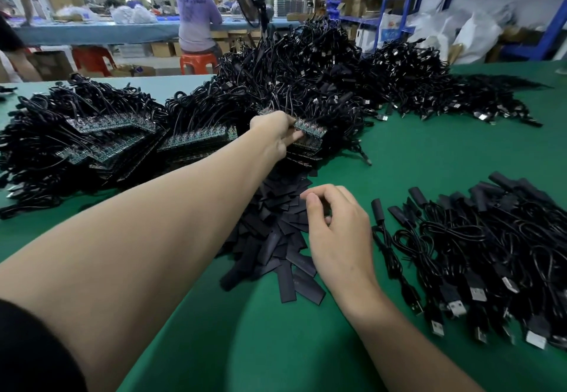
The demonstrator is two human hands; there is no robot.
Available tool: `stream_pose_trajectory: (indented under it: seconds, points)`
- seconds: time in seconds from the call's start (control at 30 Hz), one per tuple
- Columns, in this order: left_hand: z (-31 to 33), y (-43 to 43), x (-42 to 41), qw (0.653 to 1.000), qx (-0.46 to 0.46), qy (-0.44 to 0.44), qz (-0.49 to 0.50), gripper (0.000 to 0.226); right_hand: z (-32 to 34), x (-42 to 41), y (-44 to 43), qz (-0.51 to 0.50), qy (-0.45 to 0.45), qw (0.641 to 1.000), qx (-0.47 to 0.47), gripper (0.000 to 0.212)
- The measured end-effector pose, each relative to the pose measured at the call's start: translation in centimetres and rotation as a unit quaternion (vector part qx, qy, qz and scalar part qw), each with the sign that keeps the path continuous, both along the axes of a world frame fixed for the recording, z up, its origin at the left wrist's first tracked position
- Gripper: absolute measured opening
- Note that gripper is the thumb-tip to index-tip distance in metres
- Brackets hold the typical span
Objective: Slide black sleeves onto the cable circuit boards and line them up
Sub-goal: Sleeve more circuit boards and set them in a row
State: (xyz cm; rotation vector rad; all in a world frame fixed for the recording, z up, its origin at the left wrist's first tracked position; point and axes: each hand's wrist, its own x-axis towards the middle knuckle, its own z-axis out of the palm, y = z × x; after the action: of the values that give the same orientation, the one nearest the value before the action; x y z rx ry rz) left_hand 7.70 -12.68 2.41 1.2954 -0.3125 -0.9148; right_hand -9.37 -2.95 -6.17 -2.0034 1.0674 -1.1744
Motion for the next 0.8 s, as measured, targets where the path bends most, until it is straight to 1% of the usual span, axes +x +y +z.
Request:
stream_pose_trajectory:
  seconds: [0.07, 0.2, 0.23, 0.3, 0.33, 0.37, 0.43, 0.5, 0.53, 0.6, 0.7, 0.8]
  points:
    - [1.4, 0.0, -0.1, 0.999, -0.047, 0.018, 0.000, 0.026, -0.1, 0.0, 0.0, 0.000, -0.002, 1.000, 0.001, 0.018]
    - [5.6, 0.3, -0.3, 0.990, -0.135, 0.042, -0.011, 0.024, -0.1, 0.0, 0.0, 0.000, -0.003, 1.000, 0.007, 0.019]
    - [6.6, 0.5, -0.2, 0.987, -0.156, 0.042, -0.008, 0.031, -0.1, 0.0, 0.0, 0.000, -0.003, 1.000, 0.007, 0.019]
    - [8.2, 0.6, 0.2, 0.980, -0.193, 0.037, 0.006, 0.053, -0.1, 0.0, 0.0, 0.001, -0.003, 1.000, 0.008, 0.019]
    - [8.7, 0.6, 0.3, 0.978, -0.206, 0.032, 0.014, 0.060, -0.1, 0.0, 0.0, 0.001, -0.002, 1.000, 0.008, 0.019]
    - [9.0, 0.8, 0.3, 0.977, -0.209, 0.024, 0.020, 0.062, -0.1, 0.0, 0.0, 0.001, -0.002, 1.000, 0.009, 0.019]
    - [9.2, 1.2, -0.2, 0.982, -0.187, -0.007, 0.017, 0.059, -0.1, 0.0, 0.0, -0.003, -0.002, 1.000, 0.010, 0.019]
    - [9.3, 1.5, -0.5, 0.984, -0.175, -0.033, 0.017, 0.067, -0.1, 0.0, 0.0, -0.004, -0.001, 1.000, 0.012, 0.019]
    - [9.5, 1.6, -0.4, 0.981, -0.189, -0.035, 0.021, 0.076, -0.1, 0.0, 0.0, -0.002, -0.001, 1.000, 0.014, 0.019]
    - [10.0, 1.8, 0.1, 0.972, -0.232, -0.024, 0.023, 0.084, -0.1, 0.0, 0.0, 0.002, -0.003, 1.000, 0.014, 0.019]
    - [10.9, 2.4, 0.2, 0.969, -0.242, -0.039, 0.000, 0.085, 0.0, 0.0, -0.1, -0.001, 0.003, 1.000, 0.011, 0.019]
    - [11.6, 2.3, 0.8, 0.963, -0.263, -0.059, 0.026, 0.080, -0.1, 0.1, -0.1, 0.002, -0.002, 1.000, 0.011, 0.018]
